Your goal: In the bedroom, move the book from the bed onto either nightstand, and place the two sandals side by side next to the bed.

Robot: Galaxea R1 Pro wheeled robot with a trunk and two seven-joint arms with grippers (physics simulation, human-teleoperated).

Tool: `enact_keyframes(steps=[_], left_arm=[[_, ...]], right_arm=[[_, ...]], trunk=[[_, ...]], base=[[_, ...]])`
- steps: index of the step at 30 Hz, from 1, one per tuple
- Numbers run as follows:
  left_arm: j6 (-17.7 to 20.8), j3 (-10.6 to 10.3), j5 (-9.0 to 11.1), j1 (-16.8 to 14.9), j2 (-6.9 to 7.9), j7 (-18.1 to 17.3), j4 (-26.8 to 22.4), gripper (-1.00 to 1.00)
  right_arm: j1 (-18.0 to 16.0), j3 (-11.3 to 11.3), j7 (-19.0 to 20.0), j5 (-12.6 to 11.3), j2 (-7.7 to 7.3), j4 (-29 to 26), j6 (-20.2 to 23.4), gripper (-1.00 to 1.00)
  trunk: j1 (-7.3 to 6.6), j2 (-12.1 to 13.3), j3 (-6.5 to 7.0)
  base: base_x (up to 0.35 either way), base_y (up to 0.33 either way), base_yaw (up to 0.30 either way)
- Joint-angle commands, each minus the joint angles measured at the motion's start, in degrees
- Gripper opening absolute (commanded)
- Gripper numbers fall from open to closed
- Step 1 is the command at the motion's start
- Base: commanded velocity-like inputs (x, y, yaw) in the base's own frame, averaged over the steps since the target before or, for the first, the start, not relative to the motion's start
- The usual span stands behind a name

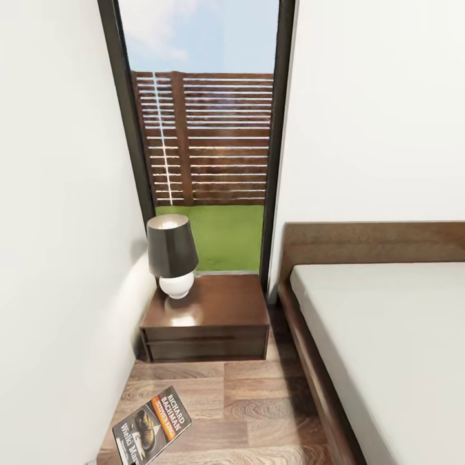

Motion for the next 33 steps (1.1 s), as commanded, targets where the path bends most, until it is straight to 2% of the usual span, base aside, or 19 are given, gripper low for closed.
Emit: enact_keyframes(steps=[1,33], left_arm=[[0.6,0.5,-0.2,0.0,0.01,-0.2,0.0,-1.0],[0.6,0.5,-0.2,0.0,0.02,-0.3,0.0,-1.0]], right_arm=[[-0.1,0.0,0.3,-0.2,-0.01,0.2,0.1,1.0],[-0.1,0.0,0.3,-0.2,-0.01,0.2,0.1,1.0]], trunk=[[0.01,0.0,-0.05],[0.01,0.0,-0.05]], base=[[0.106,0.0,0.0],[0.106,0.0,0.0]])
